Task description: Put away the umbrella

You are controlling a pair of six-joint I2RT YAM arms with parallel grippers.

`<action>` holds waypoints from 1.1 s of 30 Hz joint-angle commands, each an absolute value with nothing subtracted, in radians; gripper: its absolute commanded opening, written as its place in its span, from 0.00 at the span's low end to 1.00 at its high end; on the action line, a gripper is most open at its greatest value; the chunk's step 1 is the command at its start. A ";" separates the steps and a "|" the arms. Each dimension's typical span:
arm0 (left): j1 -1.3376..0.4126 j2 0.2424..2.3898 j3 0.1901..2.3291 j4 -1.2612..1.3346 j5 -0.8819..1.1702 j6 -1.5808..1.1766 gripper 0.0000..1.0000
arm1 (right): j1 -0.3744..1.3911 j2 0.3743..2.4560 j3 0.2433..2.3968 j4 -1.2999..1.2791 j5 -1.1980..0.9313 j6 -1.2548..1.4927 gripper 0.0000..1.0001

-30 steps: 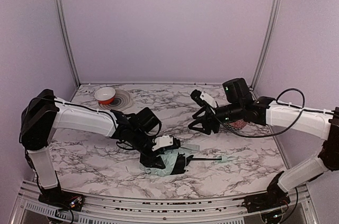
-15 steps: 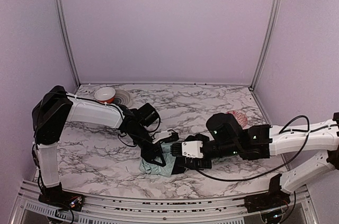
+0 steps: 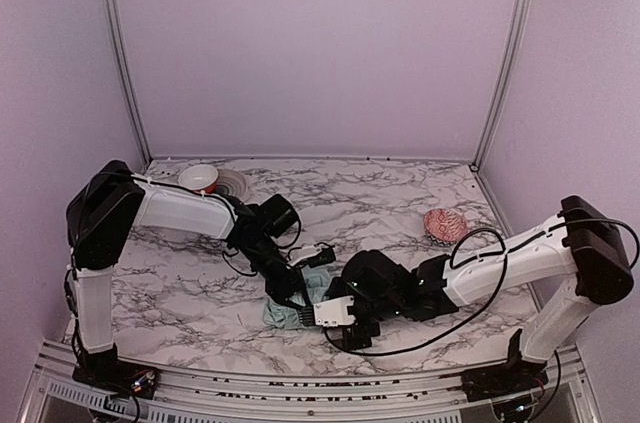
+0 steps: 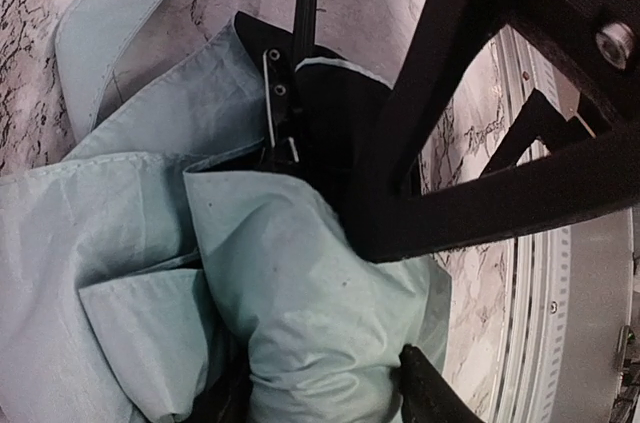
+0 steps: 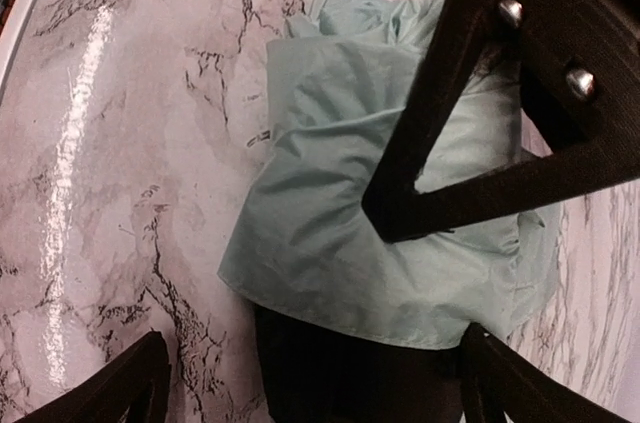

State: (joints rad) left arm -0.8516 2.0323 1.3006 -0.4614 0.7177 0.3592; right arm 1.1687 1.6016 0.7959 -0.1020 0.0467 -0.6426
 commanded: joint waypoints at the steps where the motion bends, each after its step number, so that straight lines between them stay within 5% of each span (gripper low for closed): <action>1: -0.863 2.144 1.234 -0.686 0.617 0.355 0.45 | 1.155 1.632 0.851 -0.006 0.108 -0.647 0.99; 10: -0.860 2.163 1.245 -0.692 0.633 0.366 0.44 | 1.155 1.560 0.798 0.040 0.075 -0.718 1.00; 20: -0.854 2.161 1.245 -0.699 0.646 0.374 0.44 | 1.077 1.770 0.913 -0.052 -0.005 -0.759 0.92; 24: -0.851 2.160 1.247 -0.704 0.671 0.385 0.44 | 1.077 1.820 0.961 -0.111 -0.024 -0.756 0.80; 27: -0.836 2.157 1.256 -0.703 0.717 0.390 0.46 | 1.077 1.822 0.970 -0.139 -0.028 -0.741 0.61; 30: -0.798 2.108 1.265 -0.651 0.728 0.338 0.57 | 1.077 1.803 0.971 -0.167 -0.032 -0.728 0.37; 33: -0.741 1.999 1.238 -0.500 0.682 0.247 0.70 | 1.076 1.783 0.970 -0.202 -0.053 -0.717 0.26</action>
